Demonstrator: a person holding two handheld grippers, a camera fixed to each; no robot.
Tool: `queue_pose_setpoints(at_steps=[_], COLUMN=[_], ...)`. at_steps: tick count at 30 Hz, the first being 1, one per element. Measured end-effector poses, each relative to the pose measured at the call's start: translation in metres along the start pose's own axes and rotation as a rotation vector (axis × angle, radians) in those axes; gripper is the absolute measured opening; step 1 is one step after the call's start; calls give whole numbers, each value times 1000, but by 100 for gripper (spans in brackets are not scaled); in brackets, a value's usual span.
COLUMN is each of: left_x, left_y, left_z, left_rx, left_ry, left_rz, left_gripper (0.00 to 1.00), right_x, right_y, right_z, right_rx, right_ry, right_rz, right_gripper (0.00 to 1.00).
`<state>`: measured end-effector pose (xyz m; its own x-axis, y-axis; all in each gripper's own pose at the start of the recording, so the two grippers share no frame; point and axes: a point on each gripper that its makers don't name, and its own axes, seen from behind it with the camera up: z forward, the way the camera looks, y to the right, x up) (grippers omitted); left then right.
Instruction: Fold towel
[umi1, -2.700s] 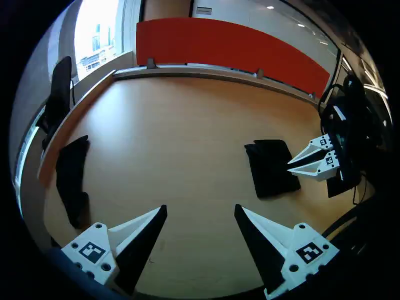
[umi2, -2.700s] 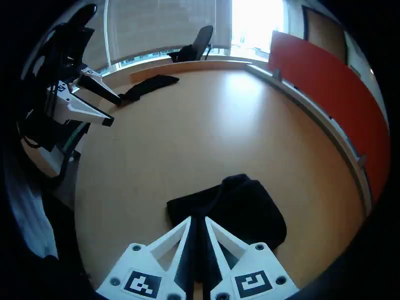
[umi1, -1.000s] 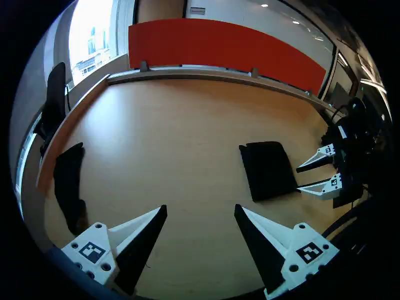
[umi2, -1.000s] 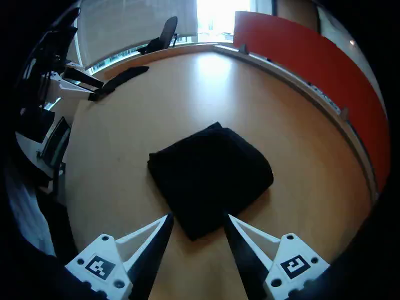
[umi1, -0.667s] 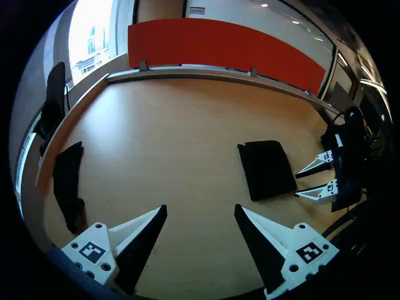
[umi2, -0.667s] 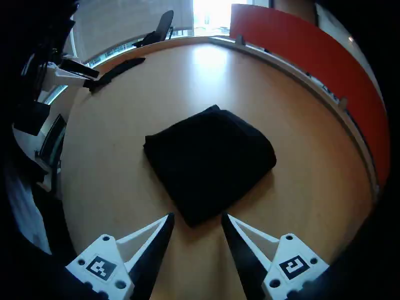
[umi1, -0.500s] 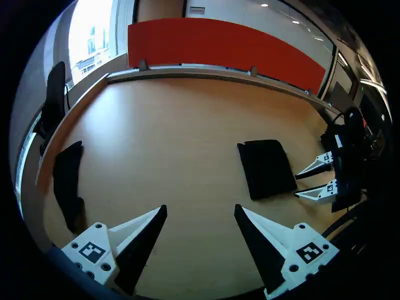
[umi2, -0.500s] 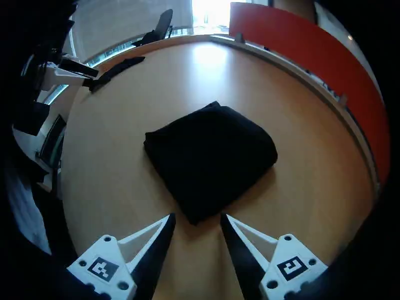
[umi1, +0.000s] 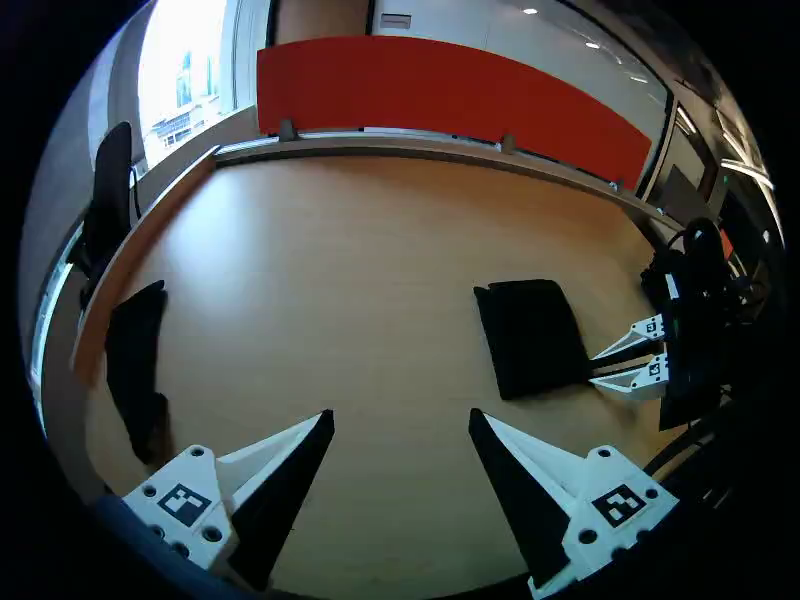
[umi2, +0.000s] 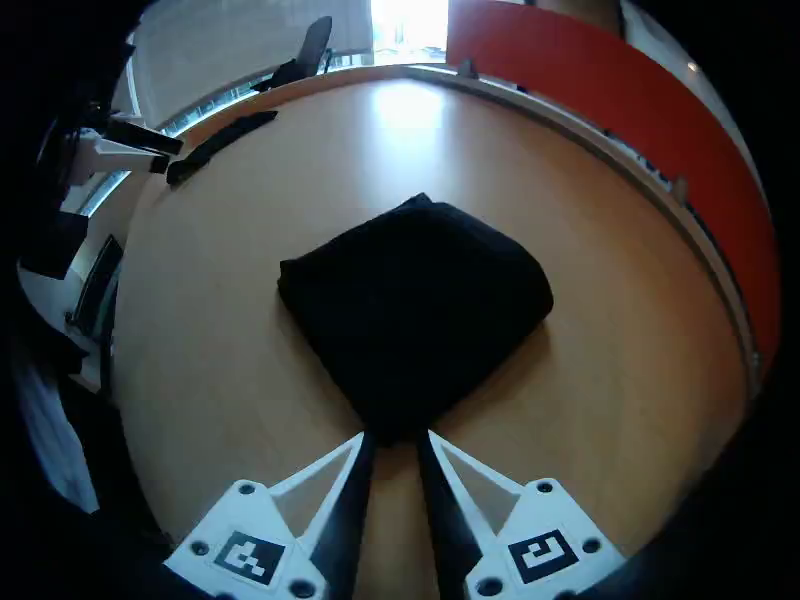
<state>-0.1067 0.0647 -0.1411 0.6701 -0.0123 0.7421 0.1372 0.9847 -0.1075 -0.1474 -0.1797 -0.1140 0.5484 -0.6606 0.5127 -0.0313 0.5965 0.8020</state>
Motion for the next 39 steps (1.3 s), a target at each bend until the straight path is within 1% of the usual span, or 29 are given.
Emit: queue_pose_setpoints(at_steps=[5,8,14,20,28,39], left_x=[-2,-2,-4,-6,-1,20], left_y=[1,1,1,-3,-5,-4], left_z=[0,0,0,4,5,-3], left_rx=[-1,-2,-4,-2,-10,-29], left_ry=[-1,-2,-2,1,20,72], left_rz=[0,1,0,-5,-6,13], left_gripper=[100,100,100,100,100,100], right_x=[-1,-1,0,12,47,120], right_y=[1,1,1,1,5,16], right_z=[0,-1,-6,-14,-31,-60], right_rx=[-8,-5,-12,-23,-50,-77], right_ry=[1,2,8,22,76,190], right_rz=[26,33,23,13,-25,-85], right_gripper=[7,6,6,6,5,5])
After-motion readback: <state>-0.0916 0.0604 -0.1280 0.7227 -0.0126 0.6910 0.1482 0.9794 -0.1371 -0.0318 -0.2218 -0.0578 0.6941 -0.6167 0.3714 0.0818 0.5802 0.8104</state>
